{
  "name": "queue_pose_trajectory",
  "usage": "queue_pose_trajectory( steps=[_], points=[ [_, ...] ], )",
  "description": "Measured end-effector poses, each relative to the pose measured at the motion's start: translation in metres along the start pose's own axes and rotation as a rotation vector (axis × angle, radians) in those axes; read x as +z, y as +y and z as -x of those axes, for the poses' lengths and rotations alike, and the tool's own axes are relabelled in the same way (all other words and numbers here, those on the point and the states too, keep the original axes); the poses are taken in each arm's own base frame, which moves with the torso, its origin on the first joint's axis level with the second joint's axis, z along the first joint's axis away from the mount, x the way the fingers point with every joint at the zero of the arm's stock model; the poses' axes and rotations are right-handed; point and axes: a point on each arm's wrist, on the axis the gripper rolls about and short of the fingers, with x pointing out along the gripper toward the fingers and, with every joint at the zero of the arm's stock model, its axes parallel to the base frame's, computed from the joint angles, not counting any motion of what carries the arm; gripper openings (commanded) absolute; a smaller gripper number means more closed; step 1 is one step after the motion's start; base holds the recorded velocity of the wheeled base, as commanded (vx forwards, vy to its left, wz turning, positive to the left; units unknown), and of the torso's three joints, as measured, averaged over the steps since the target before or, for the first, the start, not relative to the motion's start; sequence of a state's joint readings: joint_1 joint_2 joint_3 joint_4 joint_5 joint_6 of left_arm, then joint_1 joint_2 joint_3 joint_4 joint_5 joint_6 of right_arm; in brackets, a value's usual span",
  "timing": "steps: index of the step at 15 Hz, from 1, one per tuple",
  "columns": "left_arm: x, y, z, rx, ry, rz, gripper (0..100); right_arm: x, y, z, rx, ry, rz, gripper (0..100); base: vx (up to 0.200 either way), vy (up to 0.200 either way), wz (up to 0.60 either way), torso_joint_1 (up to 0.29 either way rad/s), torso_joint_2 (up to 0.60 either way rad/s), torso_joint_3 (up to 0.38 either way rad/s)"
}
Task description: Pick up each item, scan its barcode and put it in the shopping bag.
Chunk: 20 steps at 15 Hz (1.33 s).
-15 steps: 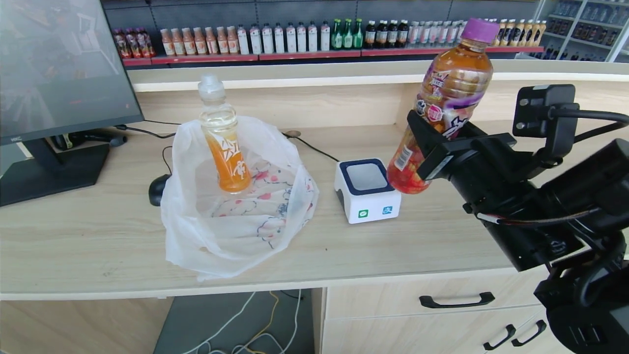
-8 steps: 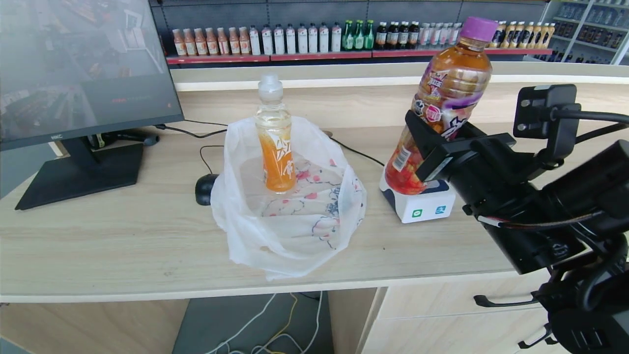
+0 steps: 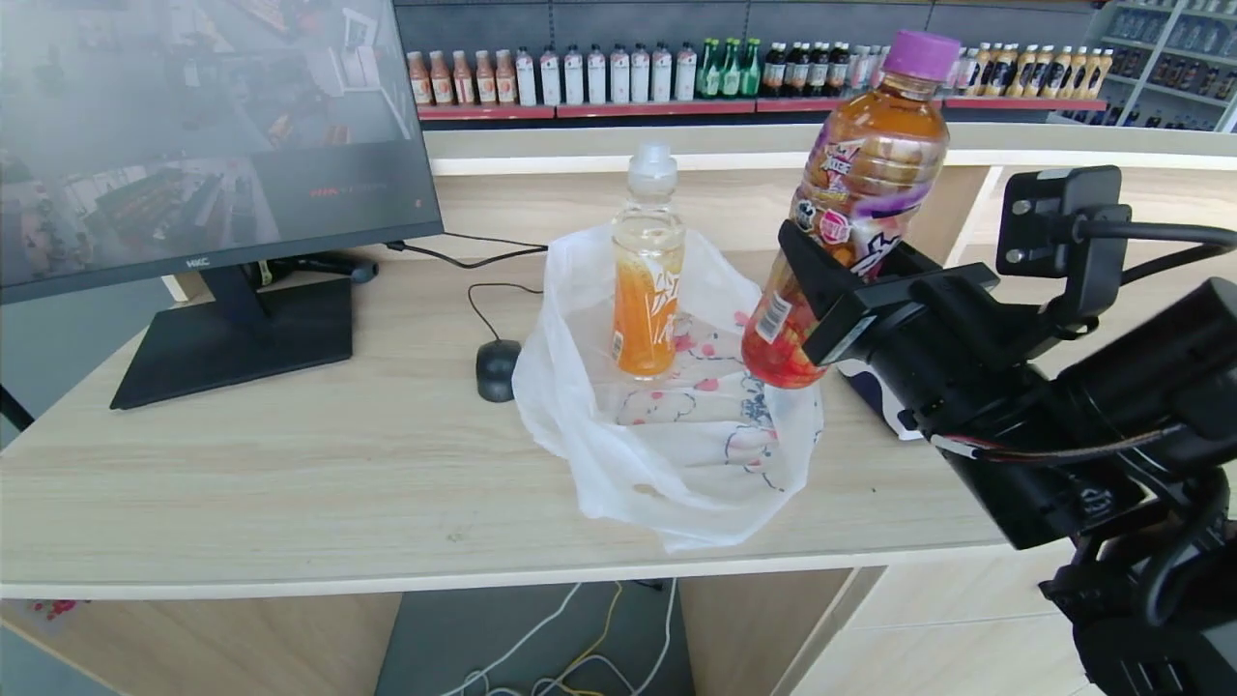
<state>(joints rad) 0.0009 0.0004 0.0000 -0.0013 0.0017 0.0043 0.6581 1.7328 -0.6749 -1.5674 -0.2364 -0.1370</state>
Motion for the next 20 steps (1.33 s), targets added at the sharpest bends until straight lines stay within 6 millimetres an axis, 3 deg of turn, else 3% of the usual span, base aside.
queue_pose_trajectory(
  steps=[9, 12, 17, 20],
  points=[
    [0.0, 0.0, 0.0, 0.0, -0.001, 0.0, 100, -0.006, 0.035, -0.006, 0.091, -0.007, -0.023, 0, 0.0, 0.0, 0.0, 0.0, 0.0, 0.0],
    [0.0, 0.0, 0.0, 0.0, -0.001, 0.0, 100, -0.012, 0.037, -0.015, 0.088, -0.013, -0.026, 0, 0.0, 0.0, 0.0, 0.0, 0.0, 0.0],
    [0.0, 0.0, 0.0, 0.0, -0.001, 0.0, 100, -0.016, 0.025, -0.056, 0.035, -0.017, 0.014, 0, 0.0, 0.0, 0.0, 0.0, 0.0, 0.0],
    [0.0, 0.0, 0.0, 0.0, -0.001, 0.0, 100, -0.026, 0.018, -0.063, 0.016, -0.005, 0.032, 0, 0.0, 0.0, 0.0, 0.0, 0.0, 0.0]
  ],
)
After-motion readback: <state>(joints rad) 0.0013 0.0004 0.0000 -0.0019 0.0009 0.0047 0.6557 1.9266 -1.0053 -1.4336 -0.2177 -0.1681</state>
